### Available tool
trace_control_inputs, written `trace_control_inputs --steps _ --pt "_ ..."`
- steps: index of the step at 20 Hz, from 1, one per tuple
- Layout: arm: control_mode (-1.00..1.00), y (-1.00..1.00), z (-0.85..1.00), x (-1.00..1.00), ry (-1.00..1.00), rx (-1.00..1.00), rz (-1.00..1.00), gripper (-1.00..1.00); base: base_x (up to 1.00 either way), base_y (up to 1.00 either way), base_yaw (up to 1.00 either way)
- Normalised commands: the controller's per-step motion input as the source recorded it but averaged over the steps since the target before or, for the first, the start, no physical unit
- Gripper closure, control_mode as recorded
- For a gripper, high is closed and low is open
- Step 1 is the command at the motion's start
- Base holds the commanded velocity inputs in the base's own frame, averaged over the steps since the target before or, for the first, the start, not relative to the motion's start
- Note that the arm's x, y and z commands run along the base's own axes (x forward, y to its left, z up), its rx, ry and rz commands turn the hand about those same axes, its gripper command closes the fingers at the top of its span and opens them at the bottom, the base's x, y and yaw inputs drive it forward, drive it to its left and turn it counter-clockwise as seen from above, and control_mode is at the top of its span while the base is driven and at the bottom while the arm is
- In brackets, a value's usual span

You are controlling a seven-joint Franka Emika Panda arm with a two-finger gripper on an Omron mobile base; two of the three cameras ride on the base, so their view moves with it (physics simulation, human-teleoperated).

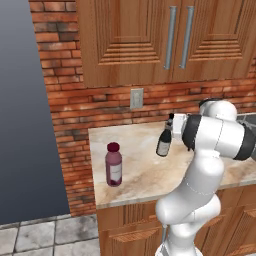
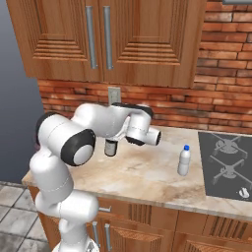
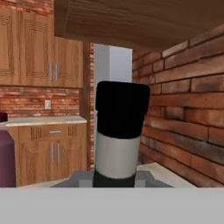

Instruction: Place the drinks on the dining counter in a tight cluster.

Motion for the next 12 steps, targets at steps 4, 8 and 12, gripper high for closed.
trace_control_inputs --steps 4,8,12 --pt "-1.0 0.0 0.53 -0.58 0.0 0.0 0.02 1.0 0.0 0.0 0.0" --pt "-1.0 0.01 0.46 -0.64 0.0 -0.1 0.01 1.0 0.0 0.0 0.0" --pt "-1.0 0.06 0.36 -0.61 0.0 -0.17 0.0 1.0 0.0 0.0 0.0"
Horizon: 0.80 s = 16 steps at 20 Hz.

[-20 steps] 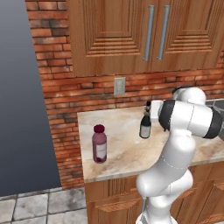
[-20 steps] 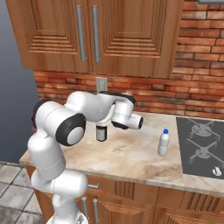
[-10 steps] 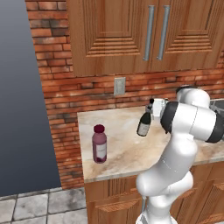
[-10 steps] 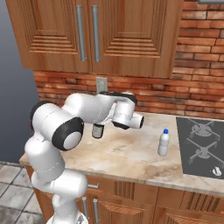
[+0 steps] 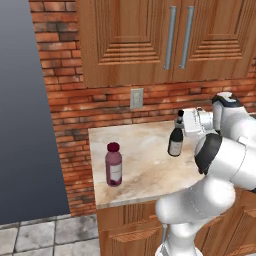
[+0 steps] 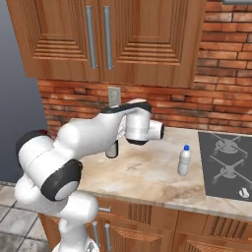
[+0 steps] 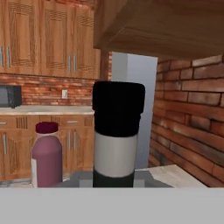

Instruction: Place the drinks on the dining counter in a tight cluster.

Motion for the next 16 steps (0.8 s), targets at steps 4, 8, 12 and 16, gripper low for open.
trace_control_inputs --steps 4,8,12,16 --pt "-1.0 0.09 0.21 -0.64 -0.07 -0.11 0.0 1.0 0.0 0.0 0.0" --pt "-1.0 0.08 0.15 -0.56 -0.04 0.0 0.0 1.0 0.0 0.0 0.0" --pt "-1.0 0.12 0.14 -0.45 -0.03 -0.02 0.0 1.0 0.0 0.0 0.0" --pt "-1.0 0.06 0.14 -0.31 0.01 -0.02 0.0 1.0 0.0 0.0 0.0"
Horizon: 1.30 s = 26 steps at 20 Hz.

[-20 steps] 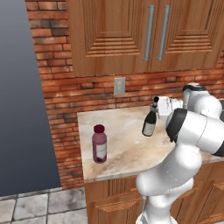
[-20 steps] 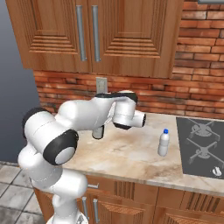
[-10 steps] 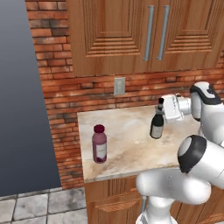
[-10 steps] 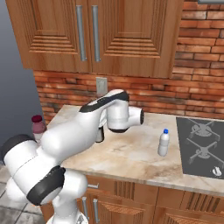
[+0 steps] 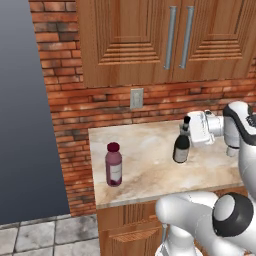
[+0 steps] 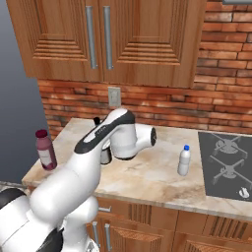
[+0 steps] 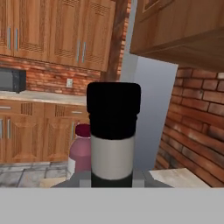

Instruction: Place the drinks on the dining counter in a tight cluster.

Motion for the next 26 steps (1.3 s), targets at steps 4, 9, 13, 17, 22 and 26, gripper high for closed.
trace_control_inputs --steps 4,9,13,17,22,26 --pt "-1.0 0.01 0.01 -0.05 0.03 -0.02 0.0 1.0 0.0 0.0 0.0" --pt "-1.0 0.0 0.0 0.0 0.0 0.0 0.0 1.0 0.0 0.0 0.0" --pt "-1.0 0.0 0.0 0.0 0.0 0.0 0.0 1.0 0.0 0.0 0.0" --pt "-1.0 0.0 0.0 -0.01 0.0 0.0 0.0 1.0 0.0 0.0 0.0" --pt "1.0 0.0 0.0 0.0 0.0 0.0 0.0 1.0 -0.3 0.0 -0.04" --pt "1.0 0.0 0.0 0.0 0.0 0.0 0.0 1.0 -0.64 0.0 -0.12"
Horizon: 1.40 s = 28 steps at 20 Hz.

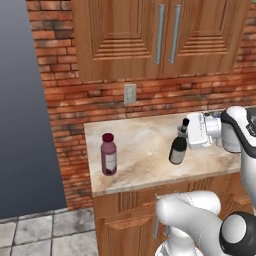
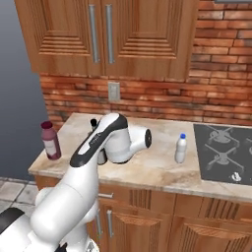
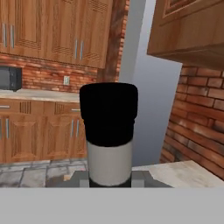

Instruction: Place the drinks on the dining counter in a tight cluster.

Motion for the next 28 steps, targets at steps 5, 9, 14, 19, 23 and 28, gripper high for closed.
trace_control_inputs --steps 5,9,14,19,23,28 --pt "1.0 0.0 0.0 0.0 0.0 0.0 0.0 1.0 -0.73 0.01 -0.18" --pt "1.0 0.0 0.0 0.0 0.0 0.0 0.0 1.0 -0.72 0.03 -0.32" --pt "1.0 0.0 0.0 0.0 0.0 0.0 0.0 1.0 -0.25 0.1 -0.75" --pt "1.0 0.0 0.0 0.0 0.0 0.0 0.0 1.0 -0.07 0.05 -0.89" --pt "1.0 0.0 0.0 0.0 0.0 0.0 0.0 1.0 -0.07 0.03 -0.92" --pt "1.0 0.0 0.0 0.0 0.0 0.0 0.0 1.0 -0.04 0.03 -0.94"
